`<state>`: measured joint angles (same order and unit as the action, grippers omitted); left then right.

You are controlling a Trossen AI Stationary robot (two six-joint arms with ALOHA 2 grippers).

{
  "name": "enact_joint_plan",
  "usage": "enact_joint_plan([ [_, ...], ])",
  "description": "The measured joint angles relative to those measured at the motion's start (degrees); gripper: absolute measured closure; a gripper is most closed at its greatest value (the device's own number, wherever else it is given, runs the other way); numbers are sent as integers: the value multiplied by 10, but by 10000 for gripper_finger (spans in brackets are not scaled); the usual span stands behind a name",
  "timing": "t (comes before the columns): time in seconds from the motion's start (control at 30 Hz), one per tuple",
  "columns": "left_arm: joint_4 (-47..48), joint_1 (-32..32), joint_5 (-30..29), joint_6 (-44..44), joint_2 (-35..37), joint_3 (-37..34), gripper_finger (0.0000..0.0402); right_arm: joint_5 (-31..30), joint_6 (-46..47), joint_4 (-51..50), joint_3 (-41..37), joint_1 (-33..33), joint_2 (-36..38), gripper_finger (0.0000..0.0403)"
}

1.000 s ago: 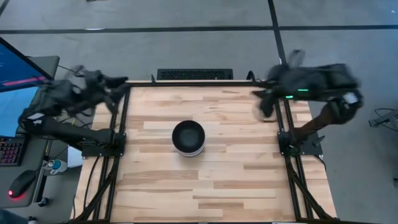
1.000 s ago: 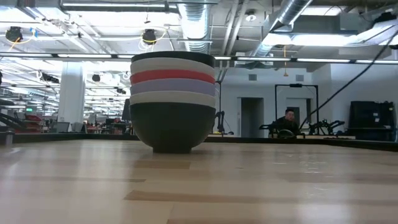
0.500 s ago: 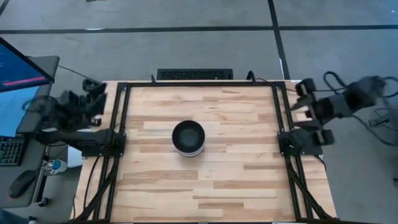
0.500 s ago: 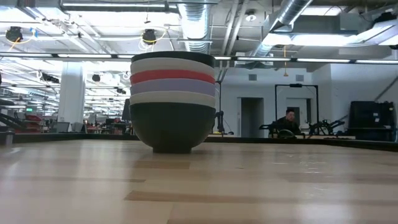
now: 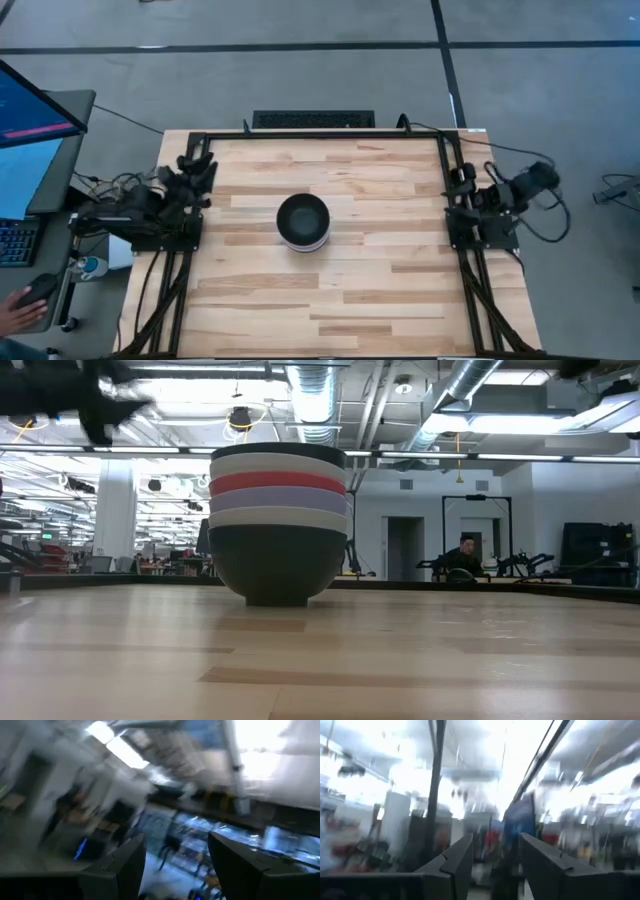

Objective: Nest bowls inside each other
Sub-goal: Return to Home Position

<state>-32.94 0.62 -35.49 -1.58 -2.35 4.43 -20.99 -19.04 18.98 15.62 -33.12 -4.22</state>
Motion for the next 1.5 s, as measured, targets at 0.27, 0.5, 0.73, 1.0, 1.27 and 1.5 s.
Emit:
enact_joint_plan([
  [0.27, 33, -1, -134, -114, 16, -37, 196, 0, -31, 179, -143, 16, 33, 221],
  [0.5, 52, -2, -129, -43, 18, -37, 196, -51, -23, 103, -153, 41, 39, 218],
  [0.73, 217, -2, -132, 23, 17, -38, 196, -62, 62, -19, -153, 48, 39, 221],
  [1.0, 308, -2, -99, 90, 7, -28, 195, -60, 185, -167, -146, 35, 31, 220],
  [1.27, 315, -2, -100, 88, 7, -27, 195, -60, 186, -180, -142, 32, 28, 219],
  [1.5, 317, -2, -100, 88, 8, -27, 195, -61, 186, -181, -142, 32, 28, 222],
])
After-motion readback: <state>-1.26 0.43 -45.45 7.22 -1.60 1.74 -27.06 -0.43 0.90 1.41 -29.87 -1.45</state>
